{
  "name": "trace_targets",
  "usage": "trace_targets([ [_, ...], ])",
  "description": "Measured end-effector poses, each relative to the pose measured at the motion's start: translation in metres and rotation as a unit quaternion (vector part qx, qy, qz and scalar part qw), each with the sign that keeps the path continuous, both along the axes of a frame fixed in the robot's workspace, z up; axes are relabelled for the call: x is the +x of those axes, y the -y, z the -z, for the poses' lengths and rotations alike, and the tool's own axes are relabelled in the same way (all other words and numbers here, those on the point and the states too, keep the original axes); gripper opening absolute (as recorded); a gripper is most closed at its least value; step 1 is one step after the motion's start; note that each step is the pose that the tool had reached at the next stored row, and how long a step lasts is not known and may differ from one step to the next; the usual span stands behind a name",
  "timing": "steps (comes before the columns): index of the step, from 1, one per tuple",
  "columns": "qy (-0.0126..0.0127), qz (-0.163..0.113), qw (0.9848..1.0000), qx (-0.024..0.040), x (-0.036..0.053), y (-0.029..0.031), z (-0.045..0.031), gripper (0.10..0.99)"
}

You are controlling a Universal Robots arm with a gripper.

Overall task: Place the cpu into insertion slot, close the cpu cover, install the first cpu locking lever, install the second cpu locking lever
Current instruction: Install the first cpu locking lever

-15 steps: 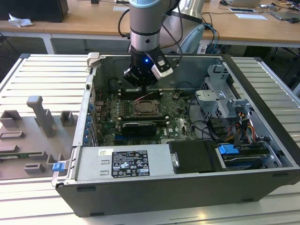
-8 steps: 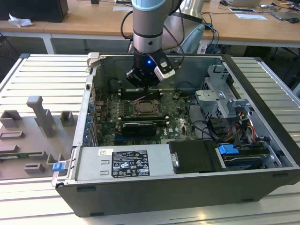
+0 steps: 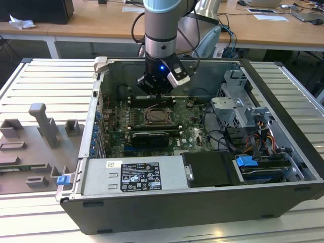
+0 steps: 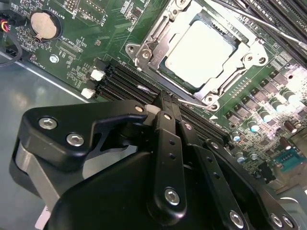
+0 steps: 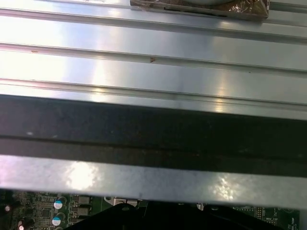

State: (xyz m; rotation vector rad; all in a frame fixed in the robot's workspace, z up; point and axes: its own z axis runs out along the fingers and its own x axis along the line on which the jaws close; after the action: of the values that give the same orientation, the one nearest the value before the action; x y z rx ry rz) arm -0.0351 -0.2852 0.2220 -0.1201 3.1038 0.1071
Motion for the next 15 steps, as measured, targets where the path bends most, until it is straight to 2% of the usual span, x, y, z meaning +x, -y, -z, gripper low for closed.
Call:
trace_targets([
  [9, -0.0001, 0.0, 1.0, 0.0017, 0.0008, 0.0, 0.0014, 0.106],
  [12, -0.0001, 0.0, 1.0, 0.007, 0.0021, 0.0, 0.0021, 0.106],
  [15, 0.0, 0.0, 1.0, 0.0081, 0.0034, 0.0, 0.003, 0.106],
])
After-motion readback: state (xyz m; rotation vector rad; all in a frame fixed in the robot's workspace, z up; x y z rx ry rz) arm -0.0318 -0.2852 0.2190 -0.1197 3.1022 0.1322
